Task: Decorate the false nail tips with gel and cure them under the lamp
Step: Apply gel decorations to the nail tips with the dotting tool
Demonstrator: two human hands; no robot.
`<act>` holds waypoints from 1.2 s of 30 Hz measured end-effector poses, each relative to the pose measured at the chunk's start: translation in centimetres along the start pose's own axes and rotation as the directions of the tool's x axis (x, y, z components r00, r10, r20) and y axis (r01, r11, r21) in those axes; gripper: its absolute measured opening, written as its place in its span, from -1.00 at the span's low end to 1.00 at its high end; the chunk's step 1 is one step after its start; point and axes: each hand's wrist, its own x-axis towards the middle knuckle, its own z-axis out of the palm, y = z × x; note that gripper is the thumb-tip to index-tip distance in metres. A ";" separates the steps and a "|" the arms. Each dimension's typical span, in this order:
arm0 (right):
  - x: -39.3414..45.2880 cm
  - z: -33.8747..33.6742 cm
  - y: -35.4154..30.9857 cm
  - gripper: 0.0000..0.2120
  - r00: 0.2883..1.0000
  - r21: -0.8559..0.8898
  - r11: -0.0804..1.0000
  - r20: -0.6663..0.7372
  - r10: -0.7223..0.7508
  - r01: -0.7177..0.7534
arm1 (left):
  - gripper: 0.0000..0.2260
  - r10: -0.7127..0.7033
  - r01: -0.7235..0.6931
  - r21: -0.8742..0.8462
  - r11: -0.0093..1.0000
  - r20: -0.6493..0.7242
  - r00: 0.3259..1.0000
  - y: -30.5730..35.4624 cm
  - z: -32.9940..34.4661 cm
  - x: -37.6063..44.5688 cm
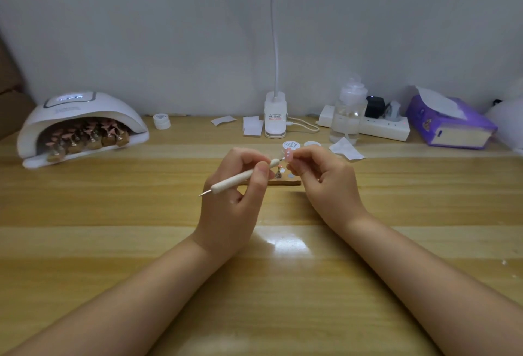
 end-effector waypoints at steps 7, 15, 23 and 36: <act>0.0 0.0 -0.1 -0.88 1.000 -0.019 1.000 -0.002 -0.020 0.020 | -0.93 -0.005 0.005 0.024 1.000 -0.001 1.000 -0.1 0.2 -0.1; -0.1 -0.1 -0.2 -0.87 1.000 -0.012 1.000 0.010 -0.021 0.022 | -0.92 -0.014 0.014 0.019 1.000 0.007 1.000 -0.1 0.1 -0.1; -0.1 0.0 -0.1 -0.89 1.000 -0.016 0.999 0.011 -0.028 0.028 | -0.93 -0.023 0.022 0.019 1.000 0.017 1.000 -0.2 0.1 -0.1; -0.1 0.0 -0.2 -0.90 0.999 -0.008 0.999 0.014 -0.040 0.040 | -0.92 -0.039 0.039 0.019 0.999 0.021 0.999 -0.4 0.2 -0.1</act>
